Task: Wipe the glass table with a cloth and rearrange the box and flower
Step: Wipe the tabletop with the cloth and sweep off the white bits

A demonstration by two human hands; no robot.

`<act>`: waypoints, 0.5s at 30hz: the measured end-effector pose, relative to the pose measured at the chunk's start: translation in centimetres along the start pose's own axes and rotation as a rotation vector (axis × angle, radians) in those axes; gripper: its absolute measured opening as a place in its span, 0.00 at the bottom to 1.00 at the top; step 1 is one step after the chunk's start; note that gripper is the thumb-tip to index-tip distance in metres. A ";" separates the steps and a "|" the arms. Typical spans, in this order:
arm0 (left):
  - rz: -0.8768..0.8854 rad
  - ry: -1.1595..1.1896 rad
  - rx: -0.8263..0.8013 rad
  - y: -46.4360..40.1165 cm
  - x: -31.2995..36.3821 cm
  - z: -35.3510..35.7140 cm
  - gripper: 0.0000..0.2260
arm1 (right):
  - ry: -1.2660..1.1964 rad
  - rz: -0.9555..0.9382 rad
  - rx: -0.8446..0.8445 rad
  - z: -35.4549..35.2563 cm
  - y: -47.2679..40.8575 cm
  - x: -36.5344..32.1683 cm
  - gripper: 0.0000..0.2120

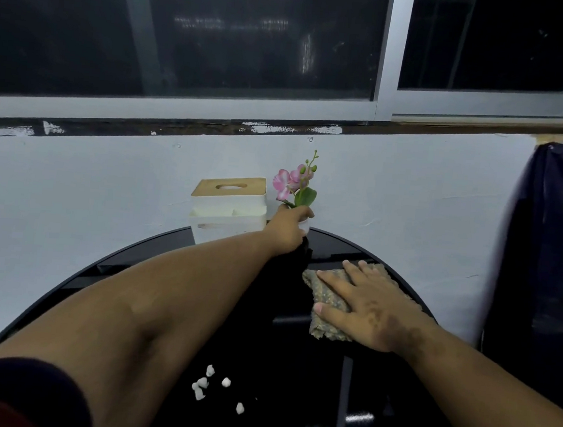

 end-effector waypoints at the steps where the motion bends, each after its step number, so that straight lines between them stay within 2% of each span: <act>1: 0.028 0.013 0.005 0.2 0.3 -0.3 0.19 | 0.003 0.003 -0.004 -0.1 0.0 0.0 0.35; 7: 0.188 0.043 0.033 2.2 2.7 -5.2 0.21 | 0.018 0.054 -0.007 -0.4 0.2 -0.6 0.33; 15: 0.263 0.019 0.046 3.6 1.9 -12.0 0.21 | 0.133 0.198 0.004 -0.1 -3.8 1.5 0.34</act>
Point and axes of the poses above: each hand's wrist, its own y-axis away from the middle knuckle, its own z-axis out of the palm, x = y × z, the point moved 1 cm from there along -y, towards the middle knuckle, and after that the axes turned 3 degrees about x, right-handed, at the moved point
